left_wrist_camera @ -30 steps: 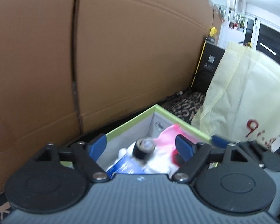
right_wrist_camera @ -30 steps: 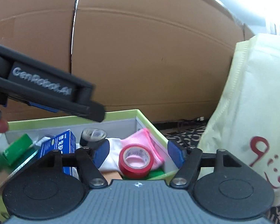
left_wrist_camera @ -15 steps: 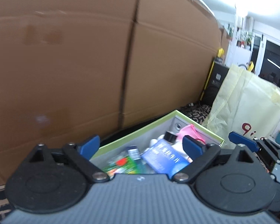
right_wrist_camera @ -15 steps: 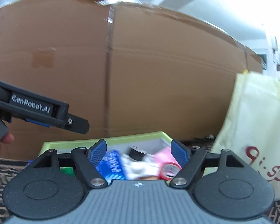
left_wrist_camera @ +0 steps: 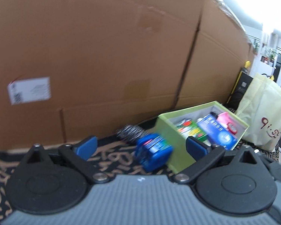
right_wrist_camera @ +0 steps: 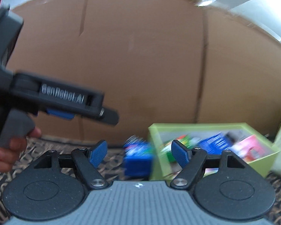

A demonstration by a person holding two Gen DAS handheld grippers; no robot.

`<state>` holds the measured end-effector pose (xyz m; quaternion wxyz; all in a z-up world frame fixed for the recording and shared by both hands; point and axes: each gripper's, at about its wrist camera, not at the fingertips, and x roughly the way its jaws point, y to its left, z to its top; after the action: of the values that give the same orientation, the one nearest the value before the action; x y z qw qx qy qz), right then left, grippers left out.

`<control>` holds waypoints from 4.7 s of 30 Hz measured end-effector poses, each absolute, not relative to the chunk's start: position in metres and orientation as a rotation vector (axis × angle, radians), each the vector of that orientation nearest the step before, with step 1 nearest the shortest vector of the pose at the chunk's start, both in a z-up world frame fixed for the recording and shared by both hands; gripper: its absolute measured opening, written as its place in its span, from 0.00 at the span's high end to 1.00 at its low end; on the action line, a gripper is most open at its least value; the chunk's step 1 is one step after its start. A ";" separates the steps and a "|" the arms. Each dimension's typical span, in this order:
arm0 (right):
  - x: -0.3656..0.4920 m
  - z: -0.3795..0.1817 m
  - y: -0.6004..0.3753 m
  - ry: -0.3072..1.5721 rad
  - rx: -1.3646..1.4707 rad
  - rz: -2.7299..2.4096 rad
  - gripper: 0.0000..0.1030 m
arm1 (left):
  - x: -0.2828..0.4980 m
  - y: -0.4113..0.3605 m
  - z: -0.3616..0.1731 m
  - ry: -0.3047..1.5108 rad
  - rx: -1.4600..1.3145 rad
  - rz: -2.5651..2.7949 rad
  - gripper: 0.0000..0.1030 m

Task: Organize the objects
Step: 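Grasp the blue plastic box with the right gripper while the left grasps the steel wool, then carry the blue box and steel wool into the lime-green box and release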

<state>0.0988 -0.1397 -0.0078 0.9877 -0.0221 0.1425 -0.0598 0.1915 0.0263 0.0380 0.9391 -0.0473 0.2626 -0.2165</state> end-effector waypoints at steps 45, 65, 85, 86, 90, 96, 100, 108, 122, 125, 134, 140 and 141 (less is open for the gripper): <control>0.180 -0.068 -0.087 0.514 -0.462 -0.178 0.28 | 0.299 0.010 -0.054 0.726 -0.093 -0.641 0.75; 0.042 -0.056 -0.058 0.520 -0.258 0.011 0.28 | 0.187 0.078 -0.031 0.636 -0.141 -0.603 0.20; 0.014 -0.064 -0.109 0.569 -0.025 -0.160 0.36 | 0.180 0.034 -0.056 0.754 0.079 -0.635 0.54; 0.011 -0.065 -0.111 0.570 -0.022 -0.164 0.36 | 0.173 0.034 -0.056 0.771 0.085 -0.615 0.58; -0.004 -0.064 -0.109 0.567 -0.007 -0.165 0.36 | 0.144 0.036 -0.054 0.777 0.098 -0.600 0.55; -0.002 -0.067 -0.106 0.559 -0.009 -0.175 0.36 | 0.139 0.031 -0.046 0.718 0.103 -0.563 0.33; -0.003 -0.068 -0.107 0.558 -0.004 -0.176 0.36 | 0.145 0.019 -0.042 0.691 0.125 -0.581 0.24; 0.001 -0.069 -0.110 0.558 0.013 -0.181 0.36 | 0.161 -0.006 -0.041 0.620 0.223 -0.586 0.19; 0.008 -0.076 -0.116 0.563 0.046 -0.189 0.38 | 0.163 -0.002 -0.055 0.683 0.249 -0.620 0.53; 0.007 -0.078 -0.118 0.562 0.062 -0.184 0.43 | 0.160 0.002 -0.053 0.691 0.224 -0.615 0.58; -0.005 -0.062 -0.130 0.538 0.089 -0.166 0.43 | 0.140 0.002 -0.028 0.737 0.086 -0.691 0.61; -0.014 -0.030 -0.159 0.476 0.071 -0.190 0.43 | 0.129 -0.020 0.014 0.677 0.003 -0.796 0.61; -0.014 -0.025 -0.165 0.467 0.062 -0.197 0.43 | 0.129 -0.025 0.020 0.666 -0.005 -0.809 0.61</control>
<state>-0.0144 -0.1650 -0.0248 0.9675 0.0306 0.2312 -0.0974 0.1288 -0.0251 0.0203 0.8658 -0.0025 0.3179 -0.3863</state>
